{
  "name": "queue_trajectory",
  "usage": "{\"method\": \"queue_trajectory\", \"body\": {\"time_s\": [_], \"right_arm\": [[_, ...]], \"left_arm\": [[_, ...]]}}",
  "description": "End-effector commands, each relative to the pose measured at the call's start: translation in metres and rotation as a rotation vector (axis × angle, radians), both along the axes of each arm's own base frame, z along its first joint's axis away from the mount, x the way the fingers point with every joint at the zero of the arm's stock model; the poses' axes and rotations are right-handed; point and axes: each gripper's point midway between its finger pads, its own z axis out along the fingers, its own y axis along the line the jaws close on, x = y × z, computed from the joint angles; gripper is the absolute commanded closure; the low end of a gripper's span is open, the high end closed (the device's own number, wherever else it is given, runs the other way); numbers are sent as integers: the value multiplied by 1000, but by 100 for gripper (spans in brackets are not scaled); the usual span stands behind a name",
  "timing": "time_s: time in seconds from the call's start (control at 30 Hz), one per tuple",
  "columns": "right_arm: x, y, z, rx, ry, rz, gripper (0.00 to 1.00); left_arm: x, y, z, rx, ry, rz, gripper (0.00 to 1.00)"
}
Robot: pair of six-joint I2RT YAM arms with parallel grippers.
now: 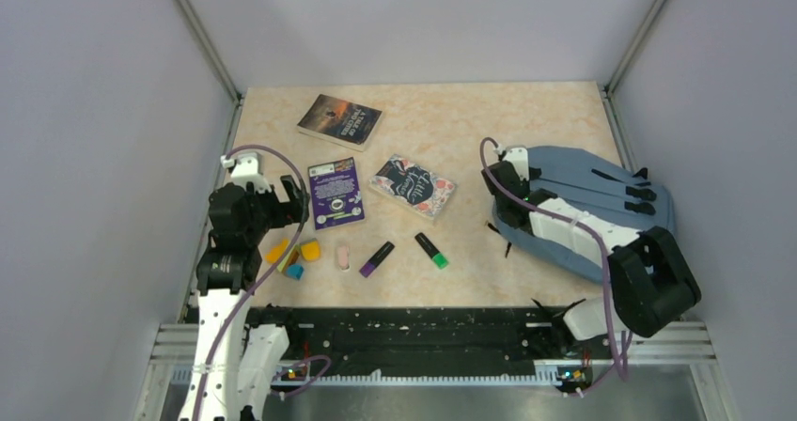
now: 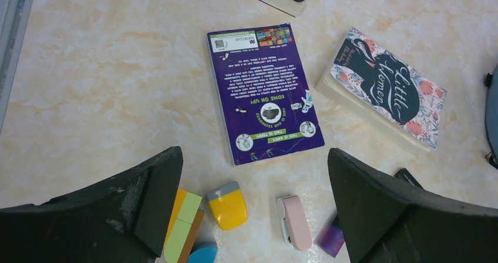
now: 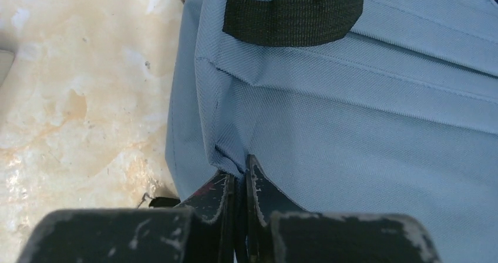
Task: Pack the student bag
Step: Pick up the student bag at the center of the board.
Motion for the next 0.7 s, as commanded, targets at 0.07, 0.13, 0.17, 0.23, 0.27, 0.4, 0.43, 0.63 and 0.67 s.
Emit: {"method": "queue_trajectory", "body": {"time_s": [0.07,0.13,0.17,0.23,0.27,0.4,0.43,0.63,0.67], "right_arm": [[2,19,42,140,-150,96,100],[0,25,59,195,-211,137,100],[-1,27,69,226,-249,152,100],[-5,32,88,279,-313,191,100],[-7,35,98,306,-341,212,100],[-18,47,138,405,-430,296,100],[-20,49,146,424,-444,314,100],[-36,67,192,526,-517,445,100],[-40,72,198,546,-521,477,100]], "left_arm": [[3,7,17,24,-51,29,2],[3,7,18,25,-52,28,2],[3,7,17,25,-50,26,2],[3,6,18,24,-55,22,2],[2,6,19,24,-58,20,2],[1,2,23,20,-79,-1,2],[0,0,25,18,-86,-9,2],[-4,-19,36,-2,-143,-124,8],[-5,-25,38,-11,-155,-157,8]]}}
